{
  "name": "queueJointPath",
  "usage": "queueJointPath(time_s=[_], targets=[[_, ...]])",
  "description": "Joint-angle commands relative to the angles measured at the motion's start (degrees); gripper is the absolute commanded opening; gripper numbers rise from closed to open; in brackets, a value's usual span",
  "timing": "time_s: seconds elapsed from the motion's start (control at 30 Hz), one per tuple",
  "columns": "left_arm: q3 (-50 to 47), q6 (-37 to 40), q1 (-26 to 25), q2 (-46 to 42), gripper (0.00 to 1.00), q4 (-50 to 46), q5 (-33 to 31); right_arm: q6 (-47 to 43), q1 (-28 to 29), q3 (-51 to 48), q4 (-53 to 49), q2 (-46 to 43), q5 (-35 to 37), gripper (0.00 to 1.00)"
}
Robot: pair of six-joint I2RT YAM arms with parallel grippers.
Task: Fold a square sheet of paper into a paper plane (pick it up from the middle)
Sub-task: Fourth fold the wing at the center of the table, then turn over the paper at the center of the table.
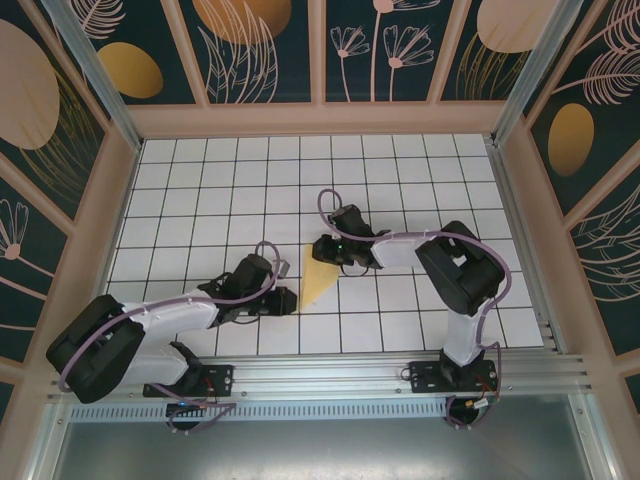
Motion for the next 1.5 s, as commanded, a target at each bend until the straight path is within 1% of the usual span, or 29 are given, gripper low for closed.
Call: queueJointPath(time_s=[0.0,0.07,0.2,0.3,0.4,0.5,0.53,0.7,0.9,1.47], targets=[[6.8,1.2,0.0,0.1,0.17,-2.9,-7.1,-1.4,0.0,0.2,-4.4,-7.2,3.8,0.27],[9.8,2.0,0.2,2.6,0.17,-2.9,-8.3,-0.6,-0.3,-2.0,-5.3,-10.2,5.5,0.33],[14.7,3.1,0.4,9.1,0.14,-2.3,-7.8,2.9,-1.1,-8.4,-5.5,-15.8,8.2,0.37],[15.0,3.3,0.4,11.9,0.14,1.3,-5.6,4.8,-1.5,-12.3,-4.4,-18.3,6.4,0.4],[16.7,4.5,0.5,15.9,0.11,0.7,-5.2,6.2,-1.4,-14.1,-4.6,-18.5,4.5,0.42],[17.3,5.2,0.4,18.5,0.1,1.4,-3.5,7.3,-0.9,-15.8,-2.0,-18.1,2.7,0.42],[17.4,5.3,0.4,19.0,0.1,1.1,-3.9,7.8,-0.8,-16.1,-1.6,-17.9,2.5,0.42],[17.4,5.7,0.5,20.6,0.08,-1.4,-9.3,9.7,-0.6,-17.1,1.8,-16.4,0.2,0.43],[16.3,6.1,0.4,21.3,0.08,-1.7,-9.9,11.1,-0.3,-16.2,1.9,-13.8,-0.6,0.43],[12.9,4.1,0.4,20.7,0.09,1.8,-5.8,14.2,1.1,-15.7,5.8,-11.1,-3.2,0.42]])
